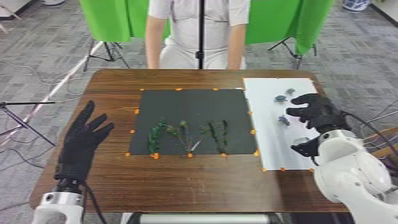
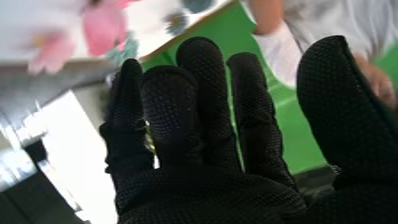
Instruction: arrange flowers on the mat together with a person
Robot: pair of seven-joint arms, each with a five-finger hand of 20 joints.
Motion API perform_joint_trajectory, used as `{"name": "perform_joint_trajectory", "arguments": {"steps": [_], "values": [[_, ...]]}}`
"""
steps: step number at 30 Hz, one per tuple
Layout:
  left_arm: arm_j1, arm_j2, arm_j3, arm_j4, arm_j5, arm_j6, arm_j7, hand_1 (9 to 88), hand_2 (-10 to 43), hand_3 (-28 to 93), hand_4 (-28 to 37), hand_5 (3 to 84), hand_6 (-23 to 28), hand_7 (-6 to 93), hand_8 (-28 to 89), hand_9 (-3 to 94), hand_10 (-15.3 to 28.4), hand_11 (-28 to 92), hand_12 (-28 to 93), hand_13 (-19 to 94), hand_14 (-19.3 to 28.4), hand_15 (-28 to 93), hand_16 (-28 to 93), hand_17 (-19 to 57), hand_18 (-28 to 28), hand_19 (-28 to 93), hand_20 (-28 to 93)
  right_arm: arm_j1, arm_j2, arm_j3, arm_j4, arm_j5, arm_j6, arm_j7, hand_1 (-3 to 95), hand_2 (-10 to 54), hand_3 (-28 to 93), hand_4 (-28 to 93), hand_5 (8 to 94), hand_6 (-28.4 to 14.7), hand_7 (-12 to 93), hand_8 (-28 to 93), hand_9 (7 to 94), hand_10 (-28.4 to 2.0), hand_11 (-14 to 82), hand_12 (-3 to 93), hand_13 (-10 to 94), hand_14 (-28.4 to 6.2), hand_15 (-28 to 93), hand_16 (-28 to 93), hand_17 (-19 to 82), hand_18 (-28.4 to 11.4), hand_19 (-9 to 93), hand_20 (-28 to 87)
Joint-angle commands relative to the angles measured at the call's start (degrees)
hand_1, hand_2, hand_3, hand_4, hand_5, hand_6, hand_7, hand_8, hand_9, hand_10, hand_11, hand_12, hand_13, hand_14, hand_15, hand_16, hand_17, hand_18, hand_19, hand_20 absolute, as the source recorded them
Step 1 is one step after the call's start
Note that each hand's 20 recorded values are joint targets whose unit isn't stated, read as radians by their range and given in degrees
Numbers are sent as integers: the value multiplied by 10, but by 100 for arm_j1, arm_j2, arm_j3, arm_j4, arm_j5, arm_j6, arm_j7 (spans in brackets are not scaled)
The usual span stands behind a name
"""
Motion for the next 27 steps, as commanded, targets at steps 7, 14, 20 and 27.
{"name": "perform_joint_trajectory", "arguments": {"steps": [7, 14, 20, 27], "values": [[-47, -12, -7, -1, -22, 11, -40, 215, 27, 766, -283, 235, -42, 126, -101, 286, 123, 99, 128, 244, 192, 240, -4, -99, 271, 475, 7, 1434, 118, -1813, 962, -838, -645, 567, 374, -55, 684, -215, 511, 36, 199, -129, 632, -151, 484, 206, 621, -96, 748, 192, 193, -240, 675, 364], [-92, 0, 6, 14, -15, -3, -67, 215, 27, 767, -283, 233, -41, 125, -101, 286, 122, 100, 129, 244, 191, 239, -5, -99, 271, 475, 6, 1784, 161, -2333, 1295, -1090, -794, 767, 378, -61, 683, -217, 517, 36, 200, -130, 644, -149, 450, 206, 624, -94, 726, 193, 192, -240, 670, 364], [-105, -23, 18, 20, -10, -42, -108, 216, 28, 765, -282, 233, -42, 126, -101, 286, 121, 100, 129, 244, 191, 239, -4, -100, 271, 476, 5, 1966, 177, -2687, 1542, -1089, -626, 717, 411, -74, 683, -225, 555, 40, 211, -136, 673, -135, 410, 198, 634, -90, 707, 191, 203, -235, 663, 358], [-50, -30, 10, -9, -8, -31, -141, 216, 28, 765, -282, 232, -41, 127, -102, 286, 123, 100, 129, 244, 190, 240, -4, -99, 271, 475, 4, 1914, 155, -2854, 1667, -1248, -98, 668, 553, -94, 614, -258, 685, 41, 287, -38, 816, -75, 173, 330, 757, -52, 530, 213, 262, -196, 648, 345]]}}
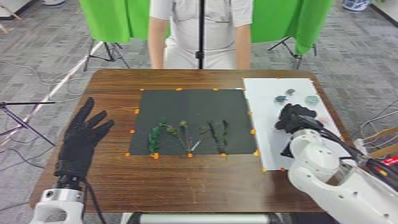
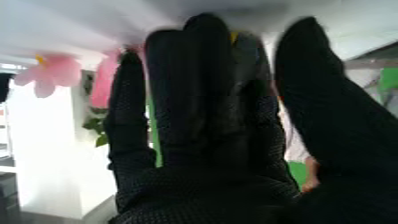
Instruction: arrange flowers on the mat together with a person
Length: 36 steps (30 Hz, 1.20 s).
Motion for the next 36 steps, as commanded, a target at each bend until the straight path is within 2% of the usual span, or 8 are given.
{"name": "perform_joint_trajectory", "arguments": {"steps": [1, 7, 16, 21, 25, 29, 33, 36], "values": [[43, -22, 21, 6, -12, -23, -67, 217, 28, 765, -282, 232, -41, 127, -102, 286, 123, 100, 129, 245, 190, 240, -4, -99, 271, 476, 4, -168, 25, -164, 120, -137, 469, -51, 563, -94, 609, -255, 696, 40, 286, -32, 830, -72, 155, 339, 772, -47, 512, 216, 268, -191, 646, 345], [66, -28, 1, -12, 0, -29, -101, 216, 28, 764, -282, 231, -39, 128, -102, 285, 122, 98, 128, 245, 190, 240, -4, -99, 271, 476, 4, -341, -2, -25, -80, -387, 650, -131, 602, -94, 612, -275, 764, 38, 272, -5, 882, -54, 96, 357, 819, -25, 430, 279, 315, -134, 623, 334], [74, 60, -67, -52, -5, 12, -22, 216, 27, 767, -282, 230, -39, 127, -101, 285, 123, 99, 128, 244, 191, 241, -5, -99, 271, 476, 4, -304, -30, 307, -810, -685, 852, -436, 609, -95, 616, -274, 776, 30, 264, 6, 893, -50, 101, 363, 826, -16, 427, 296, 325, -113, 607, 335], [42, 78, -122, -75, 18, -32, -63, 217, 29, 765, -282, 230, -39, 127, -102, 284, 123, 99, 129, 244, 191, 240, -5, -100, 271, 477, 4, -79, -362, 424, -1085, 112, 648, -1562, 609, -95, 621, -272, 779, 26, 258, 13, 895, -51, 102, 368, 824, -14, 429, 302, 322, -108, 605, 338], [-21, 103, -103, -92, 5, -9, -56, 217, 28, 766, -282, 230, -39, 128, -102, 284, 123, 100, 129, 244, 192, 240, -5, -99, 271, 478, 4, 691, -902, -315, -714, 631, 376, -2628, 609, -95, 625, -274, 777, 25, 258, 17, 891, -52, 103, 373, 818, -12, 431, 311, 315, -104, 599, 340], [-237, 98, -22, -48, 46, -108, -94, 217, 29, 765, -282, 230, -39, 128, -102, 284, 123, 99, 128, 244, 192, 241, -5, -99, 272, 481, 5, 1288, -1565, -993, -262, 1223, 77, -3387, 609, -95, 627, -276, 775, 24, 260, 16, 887, -52, 104, 377, 811, -8, 431, 319, 313, -100, 590, 340], [-481, 128, 58, 7, 71, -189, -95, 217, 29, 764, -282, 230, -39, 127, -102, 284, 123, 99, 129, 243, 193, 240, -5, -99, 272, 481, 5, 1687, -2119, -1470, 172, 2099, -184, -3721, 608, -95, 631, -278, 771, 25, 266, 13, 884, -53, 104, 378, 807, -6, 425, 325, 311, -97, 584, 341], [-671, 147, 140, 16, 90, -201, -108, 217, 29, 765, -282, 230, -39, 127, -102, 284, 123, 99, 129, 243, 193, 241, -5, -99, 272, 482, 5, 2075, -2267, -2011, 482, 2491, -59, -3892, 610, -90, 629, -280, 766, 24, 273, 9, 878, -56, 103, 377, 800, -8, 422, 332, 304, -95, 576, 342]]}}
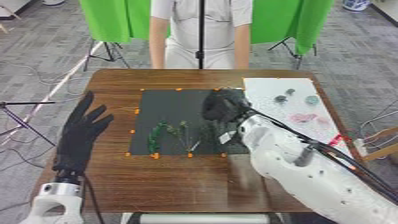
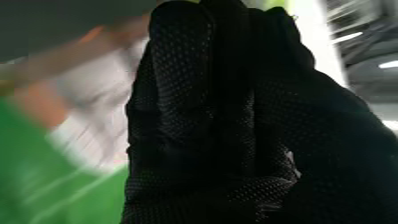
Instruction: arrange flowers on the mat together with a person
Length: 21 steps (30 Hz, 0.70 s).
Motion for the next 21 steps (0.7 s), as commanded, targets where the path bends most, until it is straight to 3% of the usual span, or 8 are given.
{"name": "perform_joint_trajectory", "arguments": {"steps": [1, 4, 12, 13, 15, 21], "values": [[-533, 72, 185, 66, 73, -170, -20, 218, 29, 765, -282, 230, -39, 127, -102, 284, 123, 99, 129, 243, 193, 241, -5, -98, 272, 482, 5, 792, -1076, -968, 424, 1091, -53, -470, 610, -89, 628, -280, 764, 24, 274, 7, 876, -57, 103, 378, 798, -7, 421, 333, 303, -95, 575, 342], [-692, 174, 242, 69, 106, -194, 11, 218, 29, 765, -282, 230, -39, 127, -102, 284, 123, 98, 128, 244, 192, 240, -5, -98, 272, 482, 4, 1188, -1169, -1446, 600, 1560, 285, -398, 615, -84, 623, -281, 754, 26, 282, 1, 868, -60, 103, 378, 791, -6, 415, 339, 300, -91, 569, 344], [-984, 261, 392, 138, 121, -244, 58, 218, 29, 765, -282, 230, -39, 128, -102, 284, 123, 99, 129, 244, 193, 242, -5, -97, 273, 484, 4, 1803, -1413, -2253, 840, 1870, 673, -305, 618, -61, 597, -282, 734, 44, 298, -19, 854, -46, 91, 362, 749, 5, 415, 366, 267, -97, 575, 369], [-929, 290, 409, 103, 90, -155, 111, 218, 29, 765, -282, 230, -39, 128, -102, 284, 123, 99, 129, 244, 193, 242, -5, -97, 273, 484, 4, 1730, -1473, -2164, 870, 1748, 508, -337, 616, -58, 594, -282, 730, 48, 301, -22, 853, -44, 90, 361, 741, 6, 422, 367, 259, -101, 580, 375], [-923, 317, 421, 91, 81, -116, 149, 219, 30, 763, -282, 231, -39, 127, -102, 284, 123, 98, 128, 244, 193, 243, -5, -97, 273, 483, 3, 1688, -1544, -2087, 898, 1597, 251, -260, 614, -51, 588, -283, 723, 54, 307, -27, 850, -40, 85, 357, 729, 5, 433, 363, 251, -104, 584, 379], [-953, 316, 431, 103, 84, -134, 129, 221, 30, 764, -281, 231, -38, 127, -102, 284, 122, 98, 129, 244, 194, 244, -6, -97, 274, 485, 3, 1740, -1619, -2122, 1006, 1345, -34, 61, 605, -38, 584, -283, 709, 67, 294, -46, 839, -40, 72, 344, 717, 0, 439, 352, 236, -110, 590, 385]]}}
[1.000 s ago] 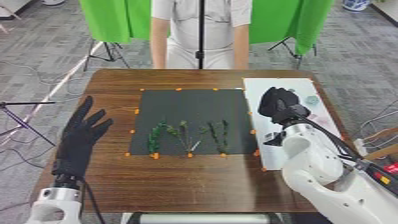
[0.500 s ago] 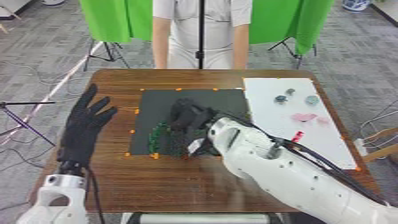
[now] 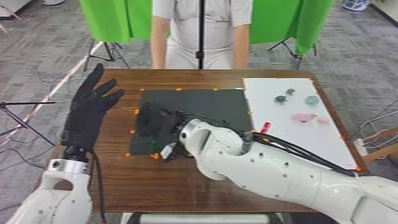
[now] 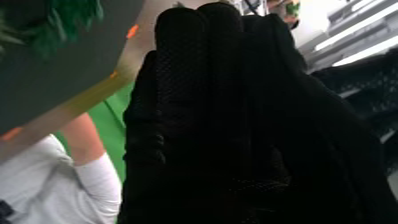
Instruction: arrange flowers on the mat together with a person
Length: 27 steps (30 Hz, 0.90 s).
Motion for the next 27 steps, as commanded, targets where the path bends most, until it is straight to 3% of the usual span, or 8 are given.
{"name": "perform_joint_trajectory", "arguments": {"steps": [1, 5, 11, 14, 16, 23, 25, 27], "values": [[49, 25, 9, 6, 3, 38, 26, 221, 31, 764, -280, 230, -38, 127, -101, 284, 122, 98, 128, 244, 193, 244, -6, -97, 274, 485, 3, 28, -206, 49, 73, -298, -477, 367, 602, -34, 580, -283, 709, 69, 291, -49, 837, -40, 70, 341, 717, -3, 442, 346, 234, -111, 591, 386], [143, 7, -43, -21, -9, 97, 40, 222, 31, 763, -280, 231, -38, 126, -101, 283, 122, 98, 129, 244, 193, 243, -6, -97, 274, 485, 2, -178, -277, 299, 42, -600, -878, 314, 590, -25, 565, -283, 702, 69, 266, -53, 820, -41, 75, 321, 704, -14, 468, 315, 220, -120, 601, 393], [105, -19, -21, 19, -29, 85, -26, 224, 31, 764, -279, 231, -37, 125, -101, 283, 123, 98, 129, 244, 193, 245, -6, -97, 274, 485, 1, -259, -317, 377, 42, -763, -1039, 446, 567, -39, 557, -283, 662, 73, 248, -74, 791, -48, 111, 288, 690, -32, 501, 262, 207, -130, 609, 393], [206, 14, -34, -22, -31, 124, 20, 225, 31, 764, -277, 231, -37, 125, -101, 283, 123, 98, 129, 244, 193, 245, -7, -97, 274, 486, 1, -332, -349, 456, 36, -882, -1156, 501, 556, -43, 564, -282, 635, 74, 240, -85, 782, -52, 126, 276, 685, -37, 517, 229, 204, -133, 612, 391], [137, -12, -44, 9, -21, 58, -37, 226, 31, 764, -276, 231, -36, 126, -101, 283, 123, 98, 129, 244, 194, 244, -7, -97, 274, 485, 0, -300, -325, 436, 38, -832, -1131, 509, 544, -47, 578, -283, 626, 76, 236, -86, 781, -54, 134, 273, 684, -39, 524, 225, 202, -135, 615, 391], [197, -16, -52, -10, -8, 74, -64, 228, 30, 765, -272, 231, -36, 128, -102, 283, 123, 99, 129, 243, 194, 244, -7, -97, 274, 485, 0, -340, -317, 438, -1, -882, -1006, 558, 527, -52, 588, -283, 614, 78, 232, -90, 779, -66, 182, 261, 678, -46, 549, 220, 195, -145, 620, 396], [284, -34, -92, -46, -11, 94, -85, 230, 30, 765, -271, 231, -36, 128, -101, 283, 123, 99, 130, 243, 194, 245, -7, -97, 274, 485, 0, -446, -307, 612, -116, -836, -1100, 603, 524, -52, 592, -283, 620, 79, 234, -91, 781, -66, 190, 258, 677, -48, 556, 221, 192, -151, 622, 398], [489, -61, -215, -142, -12, 175, -93, 230, 30, 765, -270, 232, -36, 128, -101, 283, 123, 99, 129, 243, 193, 245, -7, -97, 274, 485, 0, -612, -300, 911, -301, -884, -1334, 625, 520, -53, 599, -283, 620, 78, 234, -90, 781, -68, 197, 255, 673, -51, 566, 223, 188, -159, 626, 403]]}}
